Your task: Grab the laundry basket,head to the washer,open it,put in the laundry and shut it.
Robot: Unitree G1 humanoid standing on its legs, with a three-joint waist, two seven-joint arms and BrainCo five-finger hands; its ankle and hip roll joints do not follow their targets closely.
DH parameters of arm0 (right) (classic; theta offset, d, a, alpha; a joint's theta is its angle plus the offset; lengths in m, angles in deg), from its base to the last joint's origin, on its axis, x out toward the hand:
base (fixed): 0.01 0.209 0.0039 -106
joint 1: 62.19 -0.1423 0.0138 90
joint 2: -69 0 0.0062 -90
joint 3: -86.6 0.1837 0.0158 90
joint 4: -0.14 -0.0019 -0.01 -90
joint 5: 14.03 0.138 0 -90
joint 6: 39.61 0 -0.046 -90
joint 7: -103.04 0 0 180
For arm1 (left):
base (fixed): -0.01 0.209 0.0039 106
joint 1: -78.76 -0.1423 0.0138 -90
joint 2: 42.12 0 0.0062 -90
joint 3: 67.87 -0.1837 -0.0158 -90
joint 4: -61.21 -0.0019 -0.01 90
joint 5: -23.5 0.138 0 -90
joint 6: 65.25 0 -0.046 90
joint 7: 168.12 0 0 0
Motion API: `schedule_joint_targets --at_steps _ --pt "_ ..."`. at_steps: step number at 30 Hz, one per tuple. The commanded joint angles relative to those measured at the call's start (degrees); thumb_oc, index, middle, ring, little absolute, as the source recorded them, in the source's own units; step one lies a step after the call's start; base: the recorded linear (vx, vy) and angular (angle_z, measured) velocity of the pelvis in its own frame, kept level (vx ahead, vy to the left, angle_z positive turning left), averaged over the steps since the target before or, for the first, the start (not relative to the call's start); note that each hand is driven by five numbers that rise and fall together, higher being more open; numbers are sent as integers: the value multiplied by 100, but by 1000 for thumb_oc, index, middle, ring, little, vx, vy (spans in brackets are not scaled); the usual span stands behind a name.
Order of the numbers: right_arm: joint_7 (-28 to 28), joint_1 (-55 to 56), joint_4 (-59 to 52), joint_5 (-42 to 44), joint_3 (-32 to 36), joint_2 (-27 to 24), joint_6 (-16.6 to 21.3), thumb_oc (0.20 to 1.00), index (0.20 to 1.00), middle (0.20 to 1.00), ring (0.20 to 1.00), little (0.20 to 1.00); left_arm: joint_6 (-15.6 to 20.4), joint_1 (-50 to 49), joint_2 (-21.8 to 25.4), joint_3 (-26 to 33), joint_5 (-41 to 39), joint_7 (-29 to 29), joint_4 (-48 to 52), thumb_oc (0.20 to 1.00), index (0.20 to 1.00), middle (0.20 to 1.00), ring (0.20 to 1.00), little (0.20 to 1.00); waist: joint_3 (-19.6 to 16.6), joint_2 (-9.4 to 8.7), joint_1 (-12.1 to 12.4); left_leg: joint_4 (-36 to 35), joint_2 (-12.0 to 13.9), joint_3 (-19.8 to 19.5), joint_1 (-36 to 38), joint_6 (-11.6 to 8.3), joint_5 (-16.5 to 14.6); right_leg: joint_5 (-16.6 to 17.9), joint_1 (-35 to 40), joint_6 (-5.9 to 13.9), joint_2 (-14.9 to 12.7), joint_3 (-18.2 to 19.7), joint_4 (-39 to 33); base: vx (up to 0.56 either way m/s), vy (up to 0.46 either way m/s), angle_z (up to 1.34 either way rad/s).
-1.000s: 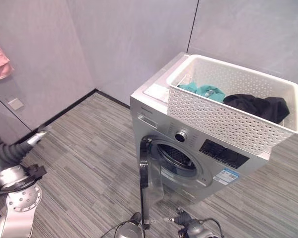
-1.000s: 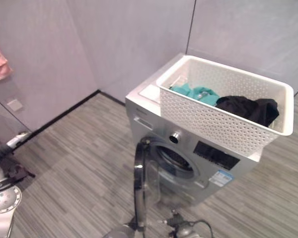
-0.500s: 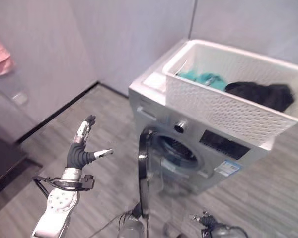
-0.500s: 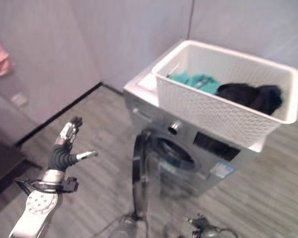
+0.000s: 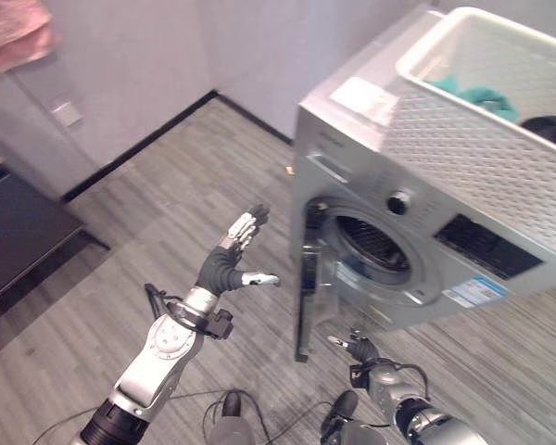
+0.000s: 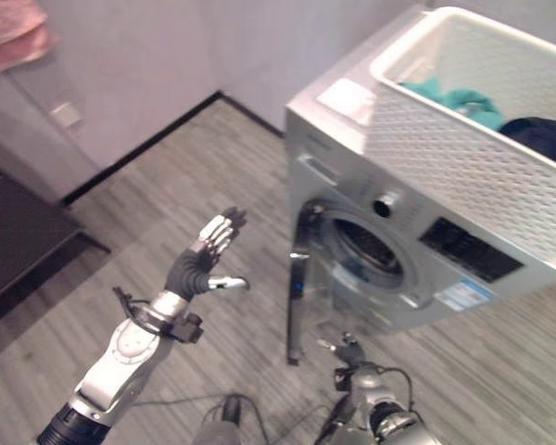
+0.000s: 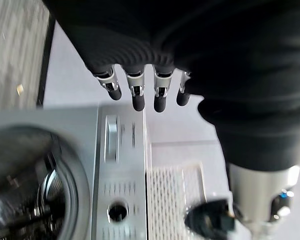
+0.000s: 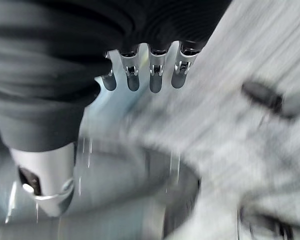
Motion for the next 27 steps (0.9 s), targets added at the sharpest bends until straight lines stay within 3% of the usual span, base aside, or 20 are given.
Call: schedule_joint_targets --at_steps 1,7,11,15,20,23,25,26,27 --pt "26 -486 -55 349 -90 191 239 1000 1000 1000 1000 1000 191 -378 192 57 33 -60 638 1000 1000 1000 1000 1000 28 139 214 -97 413 200 643 205 -539 255 -409 707 -135 366 -341 -75 121 4" --pt "99 -776 107 529 -101 539 261 1000 1000 1000 1000 1000 151 -522 420 -64 284 -37 553 1000 1000 1000 1000 1000 130 184 426 -172 294 8 683 225 -574 371 -296 825 -405 234 -265 -55 63 11" --pt "1 -934 76 1127 -3 813 418 1000 1000 1000 1000 1000 147 -544 515 -293 24 -271 730 1000 1000 1000 1000 1000 69 200 518 -302 259 -93 777 210 -544 413 -204 890 -490 174 -236 -27 26 20" --pt "-73 -832 147 1242 -115 949 489 1000 1000 1000 1000 1000 366 -434 601 -439 -101 -331 935 1000 1000 1000 1000 1000 -114 149 511 -419 305 -106 911 177 -545 399 -143 919 -508 98 -193 16 -37 10" --pt "-208 -243 143 826 -408 733 423 1000 1000 1000 1000 1000 704 227 698 -486 64 -193 1219 1000 1000 1000 1000 1000 -396 73 253 -346 432 -10 986 125 -566 247 -216 868 -434 187 0 48 -71 1" --pt "-423 228 121 477 -551 483 309 1000 1000 1000 1000 1000 763 622 780 -564 -266 -389 1385 1000 1000 1000 1000 1000 -525 93 -102 -262 564 209 1084 80 -542 88 -359 807 -324 394 185 71 -74 -22" --pt "-536 503 266 153 -542 273 236 1000 1000 1000 1000 1000 868 836 631 -650 -891 -639 1360 1000 1000 1000 1000 1000 -608 128 -323 -148 701 369 1138 -14 -338 -86 -426 717 -170 537 304 99 -154 -40" --pt "-630 755 392 -60 -533 86 211 1000 1000 1000 1000 1000 816 894 347 -718 -1558 -880 1119 1000 1000 1000 1000 1000 -646 125 -500 137 829 445 1115 -113 6 -234 -376 616 34 648 271 86 -157 -47" --pt "-633 764 386 -63 -531 65 214 1000 1000 1000 1000 1000 834 909 323 -723 -1580 -911 1083 1000 1000 1000 1000 1000 -657 148 -491 131 844 447 1107 -127 20 -229 -381 599 54 644 257 86 -170 -60"
